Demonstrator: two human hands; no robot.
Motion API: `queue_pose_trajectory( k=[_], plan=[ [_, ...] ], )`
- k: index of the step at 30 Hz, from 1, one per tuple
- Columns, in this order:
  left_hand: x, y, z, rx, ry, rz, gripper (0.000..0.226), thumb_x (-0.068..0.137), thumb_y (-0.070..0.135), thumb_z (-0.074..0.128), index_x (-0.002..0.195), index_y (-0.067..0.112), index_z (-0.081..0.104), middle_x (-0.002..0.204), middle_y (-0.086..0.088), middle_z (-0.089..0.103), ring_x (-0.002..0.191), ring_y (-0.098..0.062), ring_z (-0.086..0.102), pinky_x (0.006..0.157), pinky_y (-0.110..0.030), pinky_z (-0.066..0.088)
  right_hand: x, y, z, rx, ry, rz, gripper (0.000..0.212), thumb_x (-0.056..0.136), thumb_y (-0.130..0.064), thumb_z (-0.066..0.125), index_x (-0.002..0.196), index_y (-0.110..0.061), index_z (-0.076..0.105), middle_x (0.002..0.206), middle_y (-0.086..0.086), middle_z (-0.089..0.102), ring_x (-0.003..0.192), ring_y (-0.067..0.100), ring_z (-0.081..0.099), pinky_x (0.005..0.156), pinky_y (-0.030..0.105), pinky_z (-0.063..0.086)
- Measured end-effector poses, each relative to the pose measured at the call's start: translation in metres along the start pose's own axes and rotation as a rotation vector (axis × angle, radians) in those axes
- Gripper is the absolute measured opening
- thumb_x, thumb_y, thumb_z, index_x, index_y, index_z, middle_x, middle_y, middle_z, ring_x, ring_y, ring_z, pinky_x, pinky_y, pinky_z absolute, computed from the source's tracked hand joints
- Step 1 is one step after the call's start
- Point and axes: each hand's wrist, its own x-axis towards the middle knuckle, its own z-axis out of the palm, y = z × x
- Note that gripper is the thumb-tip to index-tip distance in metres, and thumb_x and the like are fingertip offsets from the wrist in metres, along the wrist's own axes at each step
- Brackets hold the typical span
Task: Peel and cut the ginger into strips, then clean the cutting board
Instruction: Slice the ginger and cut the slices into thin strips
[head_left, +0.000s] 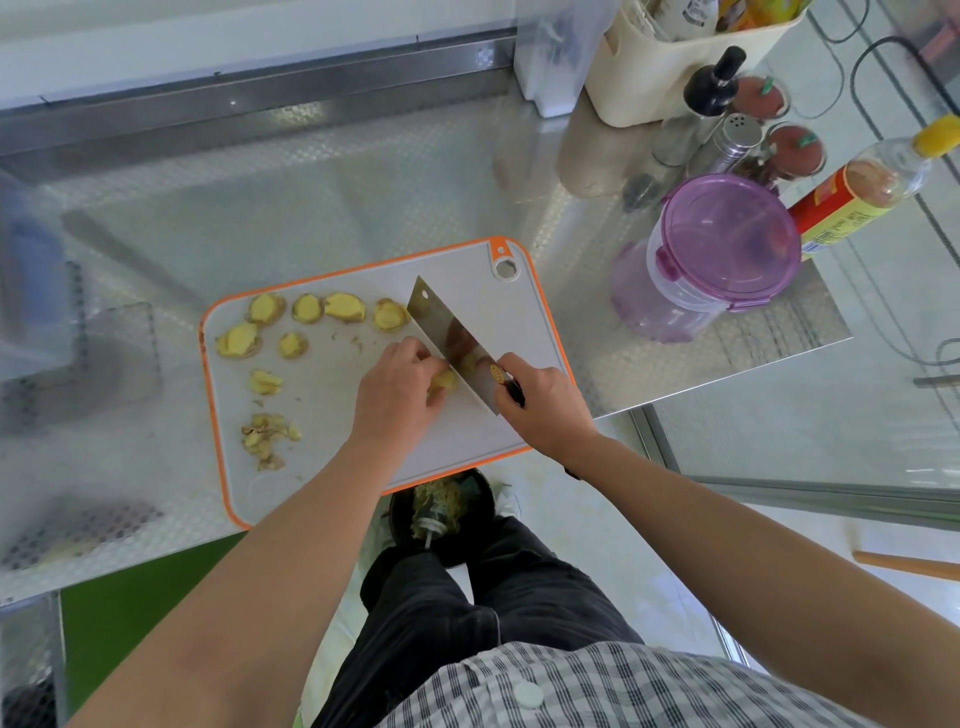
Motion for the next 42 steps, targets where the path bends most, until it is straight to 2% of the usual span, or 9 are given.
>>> queue_pose_trajectory(
  k=[5, 9, 17, 21, 24, 27, 32, 37, 42],
  plan=[
    [-0.001, 0.002, 0.003, 0.018, -0.058, -0.035, 0.039, 0.077, 0.026, 0.074, 0.113, 0.015, 0.066, 0.105, -0.005, 0.055, 0.100, -0.024, 0.053, 0.066, -0.035, 0.051, -0.002, -0.001, -0.003, 0.000, -0.002, 0.009, 0.010, 0.090, -0.020, 0.048, 0.096, -0.014, 0.053, 0.059, 0.009, 0.055, 0.054, 0.033, 0.048, 0.047, 0.036, 0.041],
    [0.004, 0.003, 0.002, -0.009, -0.070, -0.056, 0.034, 0.078, 0.021, 0.072, 0.110, 0.014, 0.064, 0.106, -0.005, 0.054, 0.101, -0.024, 0.053, 0.073, -0.035, 0.050, -0.005, -0.003, -0.008, 0.005, 0.026, 0.021, 0.014, 0.092, -0.020, 0.048, 0.097, -0.008, 0.054, 0.057, 0.009, 0.050, 0.055, 0.034, 0.044, 0.047, 0.030, 0.030],
    [-0.001, -0.009, 0.002, 0.007, -0.171, 0.204, 0.032, 0.075, 0.005, 0.070, 0.107, 0.007, 0.065, 0.104, -0.010, 0.055, 0.099, -0.029, 0.053, 0.079, -0.039, 0.051, -0.014, -0.002, -0.010, 0.014, 0.010, 0.023, 0.010, 0.090, -0.017, 0.049, 0.096, -0.011, 0.055, 0.057, 0.005, 0.048, 0.054, 0.028, 0.039, 0.043, 0.026, 0.024],
    [-0.014, -0.016, 0.000, 0.003, -0.165, 0.245, 0.043, 0.073, 0.006, 0.072, 0.115, 0.007, 0.063, 0.110, -0.009, 0.055, 0.101, -0.027, 0.054, 0.075, -0.041, 0.054, -0.020, -0.003, -0.006, -0.004, 0.001, -0.002, 0.010, 0.089, -0.018, 0.049, 0.096, -0.014, 0.053, 0.053, 0.001, 0.045, 0.055, 0.030, 0.039, 0.046, 0.028, 0.027],
    [-0.026, -0.013, 0.002, -0.036, -0.055, 0.151, 0.055, 0.071, 0.015, 0.077, 0.122, 0.007, 0.057, 0.113, -0.009, 0.052, 0.100, -0.025, 0.054, 0.073, -0.036, 0.055, -0.023, -0.005, -0.001, -0.049, -0.004, -0.015, 0.010, 0.088, -0.018, 0.048, 0.097, -0.015, 0.052, 0.055, 0.006, 0.047, 0.054, 0.031, 0.040, 0.051, 0.032, 0.037],
    [-0.035, -0.008, 0.006, -0.104, 0.060, 0.066, 0.037, 0.071, 0.012, 0.077, 0.105, 0.007, 0.063, 0.100, -0.009, 0.054, 0.086, -0.024, 0.056, 0.067, -0.036, 0.053, -0.026, -0.009, 0.002, -0.117, -0.032, -0.025, 0.010, 0.088, -0.017, 0.046, 0.096, -0.014, 0.050, 0.055, 0.006, 0.043, 0.054, 0.032, 0.038, 0.052, 0.031, 0.035],
    [-0.040, -0.006, 0.014, -0.164, 0.104, 0.041, 0.014, 0.069, -0.002, 0.077, 0.077, 0.007, 0.069, 0.080, -0.007, 0.059, 0.070, -0.027, 0.057, 0.058, -0.037, 0.050, -0.025, -0.020, 0.002, -0.159, -0.139, -0.014, 0.007, 0.087, -0.017, 0.043, 0.089, -0.011, 0.039, 0.059, 0.008, 0.044, 0.056, 0.029, 0.037, 0.049, 0.029, 0.027],
    [-0.037, -0.006, 0.016, -0.177, 0.083, -0.001, 0.013, 0.073, 0.006, 0.077, 0.080, 0.008, 0.067, 0.085, -0.006, 0.058, 0.076, -0.026, 0.056, 0.064, -0.040, 0.051, -0.026, -0.026, 0.009, -0.154, -0.150, -0.029, 0.010, 0.092, -0.017, 0.042, 0.087, -0.014, 0.034, 0.072, 0.007, 0.045, 0.062, 0.028, 0.042, 0.053, 0.031, 0.028],
    [-0.036, -0.005, 0.019, -0.146, 0.092, -0.034, 0.013, 0.072, 0.006, 0.077, 0.081, 0.007, 0.066, 0.084, -0.005, 0.060, 0.077, -0.027, 0.057, 0.064, -0.043, 0.050, -0.029, -0.029, 0.013, -0.163, -0.150, -0.073, 0.011, 0.091, -0.011, 0.040, 0.084, -0.013, 0.032, 0.063, 0.000, 0.035, 0.058, 0.027, 0.037, 0.053, 0.031, 0.028]
  ],
)
